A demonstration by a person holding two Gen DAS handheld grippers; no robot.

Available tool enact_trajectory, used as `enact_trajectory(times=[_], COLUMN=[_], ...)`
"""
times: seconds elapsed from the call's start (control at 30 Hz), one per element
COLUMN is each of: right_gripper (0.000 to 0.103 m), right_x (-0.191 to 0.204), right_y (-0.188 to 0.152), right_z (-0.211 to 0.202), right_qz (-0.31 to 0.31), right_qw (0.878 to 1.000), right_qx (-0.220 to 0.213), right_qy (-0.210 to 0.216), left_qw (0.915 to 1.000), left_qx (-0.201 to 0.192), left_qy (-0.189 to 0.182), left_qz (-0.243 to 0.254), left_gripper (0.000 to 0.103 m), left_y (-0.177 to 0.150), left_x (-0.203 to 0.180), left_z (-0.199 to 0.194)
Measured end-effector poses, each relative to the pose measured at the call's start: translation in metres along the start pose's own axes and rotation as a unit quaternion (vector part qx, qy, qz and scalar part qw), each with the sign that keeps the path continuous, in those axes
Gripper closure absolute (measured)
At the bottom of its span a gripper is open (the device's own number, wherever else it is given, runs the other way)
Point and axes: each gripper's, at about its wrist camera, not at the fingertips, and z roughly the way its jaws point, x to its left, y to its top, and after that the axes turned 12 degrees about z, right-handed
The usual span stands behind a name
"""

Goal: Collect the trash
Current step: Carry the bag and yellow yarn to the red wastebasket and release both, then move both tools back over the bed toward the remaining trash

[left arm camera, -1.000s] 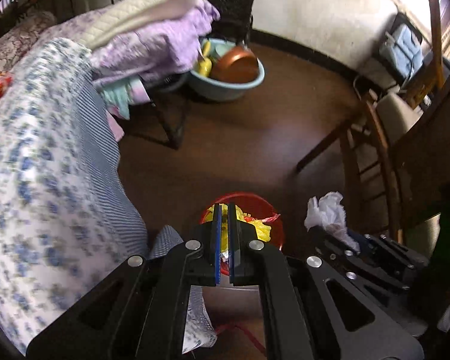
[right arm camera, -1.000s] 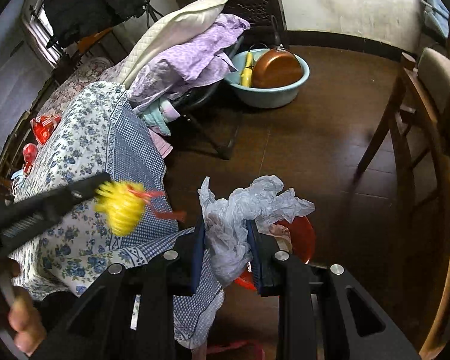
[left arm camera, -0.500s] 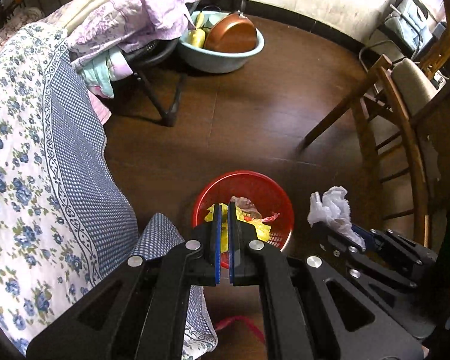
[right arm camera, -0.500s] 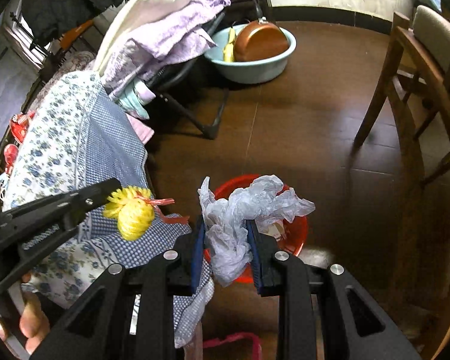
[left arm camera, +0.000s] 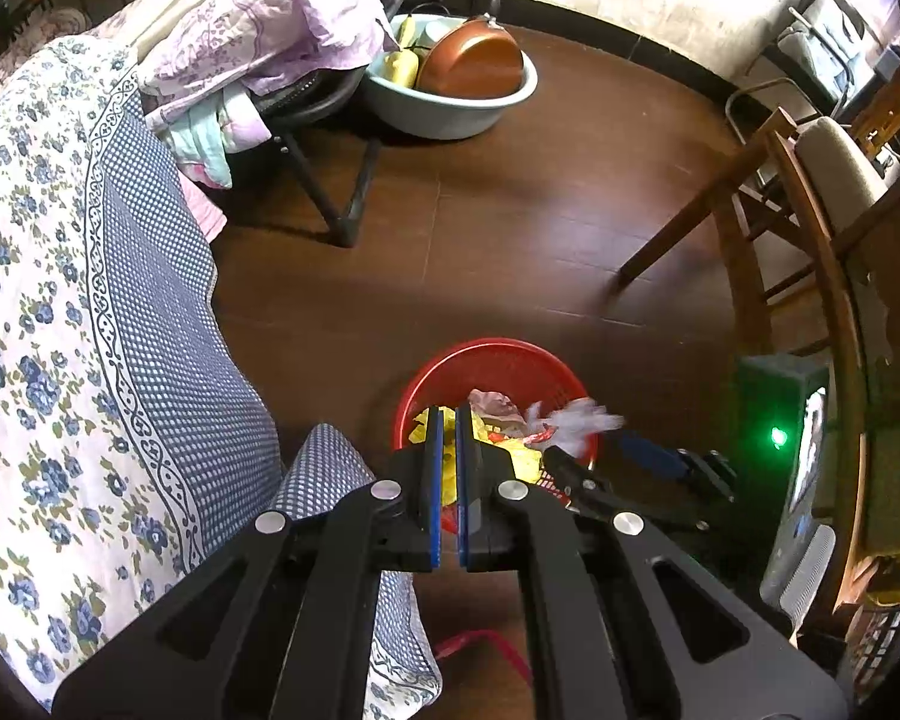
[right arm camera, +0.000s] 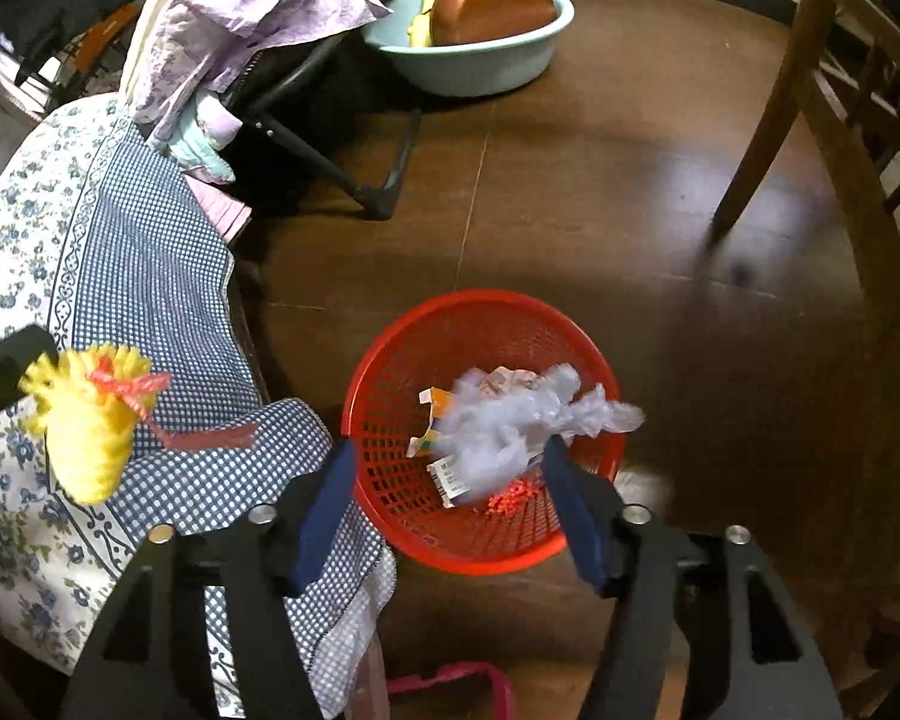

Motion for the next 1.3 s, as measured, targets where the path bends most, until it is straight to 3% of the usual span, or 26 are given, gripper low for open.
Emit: enact_trajectory(times=[0.2, 0.37, 0.53, 0.8, 0.87, 0.97, 1.0, 1.1, 1.3], right_gripper=[0.035, 0.034, 0.034, 0.034, 0.034, 0.034, 0.034, 0.034, 0.034], right_x=[-0.010, -0.028, -0.050, -0.052, -0.053, -0.054, -0.054, -0.054, -0.047], right_y=[-0.007, -0.034, -0.047, -0.046, -0.046, -0.046, -0.045, -0.044, -0.045], right_z=[-0.016, -0.031, -0.036, -0.033, -0.033, -0.034, -0.034, -0.035, -0.038], right_qz=[-0.010, -0.029, -0.001, 0.007, 0.008, 0.011, 0.011, 0.011, 0.003], right_qw=[1.000, 0.999, 0.999, 0.999, 0.999, 0.999, 0.999, 0.999, 0.999], right_qx=[0.006, 0.024, 0.038, 0.040, 0.040, 0.040, 0.040, 0.038, 0.036], right_qy=[-0.007, -0.017, -0.011, 0.002, 0.003, 0.001, 0.000, -0.003, -0.001], left_qw=[0.9998, 0.9976, 0.9962, 0.9950, 0.9948, 0.9954, 0.9961, 0.9965, 0.9976], left_qx=[0.018, 0.060, 0.082, 0.096, 0.097, 0.089, 0.081, 0.072, 0.048], left_qy=[-0.011, -0.036, -0.027, -0.028, -0.030, -0.035, -0.034, -0.043, -0.050], left_qz=[0.002, -0.002, 0.013, 0.012, 0.010, 0.007, 0.007, 0.000, -0.008], left_gripper=[0.099, 0.099, 0.099, 0.093, 0.084, 0.055, 0.051, 0.045, 0.044], left_y=[0.003, 0.006, 0.008, 0.011, 0.012, 0.013, 0.014, 0.016, 0.019], left_x=[-0.005, -0.015, -0.028, -0.031, -0.031, -0.032, -0.031, -0.029, -0.026], left_z=[0.013, 0.048, 0.071, 0.086, 0.088, 0.086, 0.082, 0.075, 0.054])
